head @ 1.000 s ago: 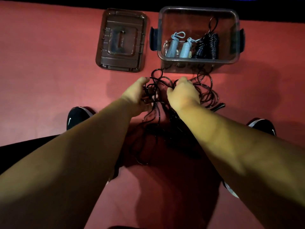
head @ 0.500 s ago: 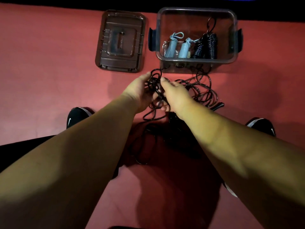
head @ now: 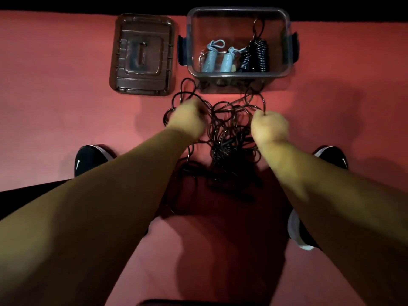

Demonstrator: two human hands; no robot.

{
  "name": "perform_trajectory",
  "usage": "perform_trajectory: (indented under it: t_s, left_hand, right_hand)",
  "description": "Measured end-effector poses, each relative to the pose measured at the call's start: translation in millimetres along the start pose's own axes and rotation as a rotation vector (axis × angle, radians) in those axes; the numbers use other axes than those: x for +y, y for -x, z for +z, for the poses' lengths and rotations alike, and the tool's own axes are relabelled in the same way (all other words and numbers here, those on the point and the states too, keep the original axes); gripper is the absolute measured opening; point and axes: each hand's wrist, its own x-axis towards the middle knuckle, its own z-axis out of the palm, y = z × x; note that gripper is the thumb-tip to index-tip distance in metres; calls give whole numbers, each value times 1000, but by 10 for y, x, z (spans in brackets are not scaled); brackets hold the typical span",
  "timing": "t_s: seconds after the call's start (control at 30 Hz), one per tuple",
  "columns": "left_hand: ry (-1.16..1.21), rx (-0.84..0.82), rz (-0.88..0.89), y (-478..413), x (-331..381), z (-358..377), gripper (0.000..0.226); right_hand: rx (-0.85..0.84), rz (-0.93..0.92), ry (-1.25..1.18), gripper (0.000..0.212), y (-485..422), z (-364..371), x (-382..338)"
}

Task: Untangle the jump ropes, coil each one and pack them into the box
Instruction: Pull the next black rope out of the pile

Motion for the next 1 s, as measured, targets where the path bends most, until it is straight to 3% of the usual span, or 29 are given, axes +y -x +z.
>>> perform_trajectory:
  t_s: [0.07,0.13,0.2,0.3,0.37,0.5,0.6,0.73,0.93,1.0]
  left_hand:
    - [-72,-264,-24,99,128,150,41]
    - [-135,-425,-86,199,190,269,69]
    - [-199,-514,-99,272,186,381,88]
    - [-176,-565,-116,340,147,456,98]
    - [-67,-562,-145,331,119,467,94]
    - [18,-607,-143,270,128,480,77]
    - [35,-632,-137,236,193,476,73]
    - [64,-673,-141,197,211,496,65]
    - [-4,-655,-196,177,258,418,69]
    - [-59,-634,-193,171,292,377,53]
  right_hand:
    - [-42,64,54,44,-30,-10,121]
    - [-87,176,60,47,-68,35,290]
    - [-204,259,-19,53,-86,39,437]
    - [-372,260,-197,35,-88,42,569]
    - [-402,296,-333,15,-60,58,567]
    - [-426,514,-621,17,-57,133,523]
    - [-444,559,-636,24,-101,129,534]
    - [-494,594,-783,17,-135,116,563]
    - [-493,428,-770,23,-110,83,582]
    - [-465,328,-689,24,-67,37,550]
